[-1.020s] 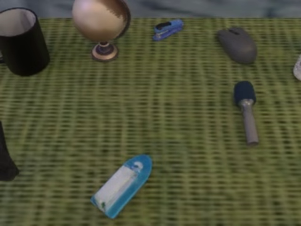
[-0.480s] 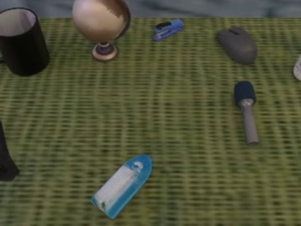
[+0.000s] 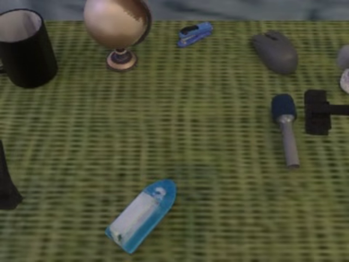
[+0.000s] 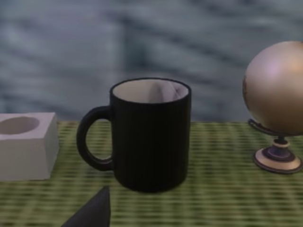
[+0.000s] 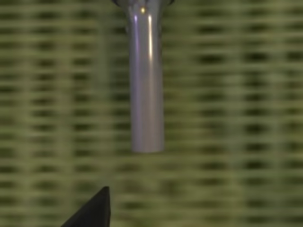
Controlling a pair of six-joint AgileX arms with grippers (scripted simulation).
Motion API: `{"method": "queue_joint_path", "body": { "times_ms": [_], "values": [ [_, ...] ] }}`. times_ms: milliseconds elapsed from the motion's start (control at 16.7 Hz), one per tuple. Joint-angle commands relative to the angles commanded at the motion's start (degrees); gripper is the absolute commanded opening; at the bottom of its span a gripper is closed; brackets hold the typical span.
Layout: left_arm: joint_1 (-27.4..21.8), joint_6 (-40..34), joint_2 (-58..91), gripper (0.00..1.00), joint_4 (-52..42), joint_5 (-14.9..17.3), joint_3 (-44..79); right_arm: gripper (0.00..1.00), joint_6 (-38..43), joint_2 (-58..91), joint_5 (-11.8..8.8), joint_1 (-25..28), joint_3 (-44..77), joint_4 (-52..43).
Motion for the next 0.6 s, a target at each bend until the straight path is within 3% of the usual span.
{"method": "queue_joint_path", "body": {
  "times_ms": [300, 600],
  "values": [
    [0.00, 0.00, 0.00, 1.00, 0.00, 0.00, 0.00, 1.00, 4.89, 21.32, 1.37, 4.65, 16.44, -11.62],
    [0.00, 0.00, 0.00, 1.00, 0.00, 0.00, 0.00, 1.00, 7.19, 29.93, 2.01, 6.77, 24.42, -16.49]
  ]
}}
